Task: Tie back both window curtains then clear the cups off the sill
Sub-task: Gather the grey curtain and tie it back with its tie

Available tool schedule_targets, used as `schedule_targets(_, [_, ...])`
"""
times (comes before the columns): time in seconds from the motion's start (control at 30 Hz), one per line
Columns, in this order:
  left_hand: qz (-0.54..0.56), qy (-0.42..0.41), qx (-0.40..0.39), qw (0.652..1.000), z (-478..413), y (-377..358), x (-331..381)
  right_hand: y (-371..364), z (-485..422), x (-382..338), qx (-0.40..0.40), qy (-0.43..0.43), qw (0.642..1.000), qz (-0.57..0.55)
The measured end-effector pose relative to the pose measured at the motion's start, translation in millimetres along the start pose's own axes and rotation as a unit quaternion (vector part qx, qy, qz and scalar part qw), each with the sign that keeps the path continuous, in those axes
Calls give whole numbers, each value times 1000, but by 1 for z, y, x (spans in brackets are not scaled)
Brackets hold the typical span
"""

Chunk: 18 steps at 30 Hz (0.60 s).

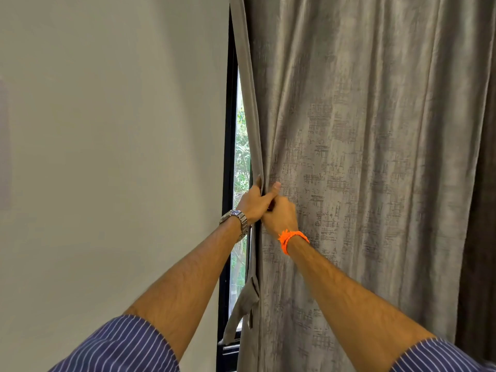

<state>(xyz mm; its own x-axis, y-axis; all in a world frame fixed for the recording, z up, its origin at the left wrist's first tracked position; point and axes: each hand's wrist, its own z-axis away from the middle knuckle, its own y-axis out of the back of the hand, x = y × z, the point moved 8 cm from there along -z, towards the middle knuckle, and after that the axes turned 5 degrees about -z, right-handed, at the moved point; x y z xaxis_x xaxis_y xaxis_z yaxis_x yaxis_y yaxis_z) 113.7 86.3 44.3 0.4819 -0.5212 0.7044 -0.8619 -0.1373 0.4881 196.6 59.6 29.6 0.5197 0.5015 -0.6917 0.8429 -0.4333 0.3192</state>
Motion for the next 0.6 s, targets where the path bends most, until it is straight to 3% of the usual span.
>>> schedule_targets(0.1, [9, 12, 38, 999, 0, 5, 1, 0, -1, 5, -1, -5, 1000, -7])
schedule_targets(0.3, [-82, 37, 142, 986, 1, 14, 10, 0, 0, 11, -36, 26, 999, -15])
schedule_targets(0.6, [-150, 35, 144, 978, -6, 9, 11, 25, -10, 45, -2, -27, 1000, -16])
